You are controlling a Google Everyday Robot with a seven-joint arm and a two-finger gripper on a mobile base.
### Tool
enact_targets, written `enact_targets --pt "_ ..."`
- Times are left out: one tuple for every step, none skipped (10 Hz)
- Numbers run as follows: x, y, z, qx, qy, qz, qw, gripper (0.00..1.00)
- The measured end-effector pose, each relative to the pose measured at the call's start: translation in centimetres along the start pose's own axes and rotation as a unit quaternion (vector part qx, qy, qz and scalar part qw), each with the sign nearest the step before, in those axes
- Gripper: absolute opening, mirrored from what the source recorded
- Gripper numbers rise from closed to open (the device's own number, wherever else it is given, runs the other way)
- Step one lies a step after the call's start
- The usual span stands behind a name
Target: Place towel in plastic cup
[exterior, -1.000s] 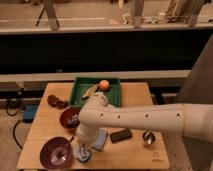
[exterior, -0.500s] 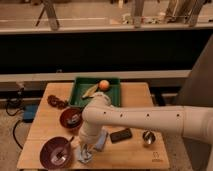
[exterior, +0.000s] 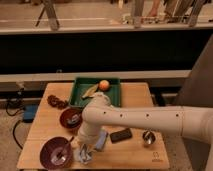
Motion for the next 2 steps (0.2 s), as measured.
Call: enact_targets --pt "-0.07 -0.05 -0.14 0.004 0.003 0.0 1.0 0.8" --pt "-0.09 -0.04 -0.39 0.009 0.01 0.003 0.9999 0.8"
